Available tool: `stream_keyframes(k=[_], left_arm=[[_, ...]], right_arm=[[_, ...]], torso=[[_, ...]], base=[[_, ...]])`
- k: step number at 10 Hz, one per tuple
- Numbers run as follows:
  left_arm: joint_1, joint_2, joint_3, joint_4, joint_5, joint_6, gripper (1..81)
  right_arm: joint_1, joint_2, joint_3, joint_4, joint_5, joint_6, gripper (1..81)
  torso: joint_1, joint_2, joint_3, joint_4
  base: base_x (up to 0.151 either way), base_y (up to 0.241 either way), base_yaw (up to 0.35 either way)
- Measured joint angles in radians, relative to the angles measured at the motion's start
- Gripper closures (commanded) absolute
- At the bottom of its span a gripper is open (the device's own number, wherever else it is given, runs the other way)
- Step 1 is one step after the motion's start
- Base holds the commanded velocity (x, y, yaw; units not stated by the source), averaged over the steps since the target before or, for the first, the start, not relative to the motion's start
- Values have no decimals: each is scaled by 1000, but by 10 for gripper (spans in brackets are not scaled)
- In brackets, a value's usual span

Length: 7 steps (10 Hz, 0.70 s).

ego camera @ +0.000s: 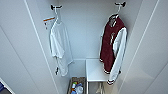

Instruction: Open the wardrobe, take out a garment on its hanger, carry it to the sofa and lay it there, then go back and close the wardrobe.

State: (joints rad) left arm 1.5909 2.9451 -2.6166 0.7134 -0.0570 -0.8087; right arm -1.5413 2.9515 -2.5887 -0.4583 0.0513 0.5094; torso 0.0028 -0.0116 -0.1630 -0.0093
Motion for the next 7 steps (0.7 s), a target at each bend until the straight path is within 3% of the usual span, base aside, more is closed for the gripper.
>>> stream_keyframes(k=[2, 4, 6, 7], left_arm=[[-6, 8, 4, -12, 34, 94, 10], [-9, 8, 2, -136, 85, 348, 10], [-18, 8, 3, -428, 119, 638, 10], [-27, 8, 3, -579, 106, 723, 10]], right_arm=[[-8, 0, -1, 0, 0, 0, 10], [-10, 7, -3, 0, 1, 0, 10], [-12, 8, -3, 1, 6, 0, 10], [-16, 8, -3, 1, 9, 1, 10]], torso=[[0, 0, 0, 0], [0, 0, 0, 0], [0, 0, 0, 0], [0, 0, 0, 0]], base=[[0, 0, 0], [0, 0, 0], [0, 0, 0], [0, 0, 0]])
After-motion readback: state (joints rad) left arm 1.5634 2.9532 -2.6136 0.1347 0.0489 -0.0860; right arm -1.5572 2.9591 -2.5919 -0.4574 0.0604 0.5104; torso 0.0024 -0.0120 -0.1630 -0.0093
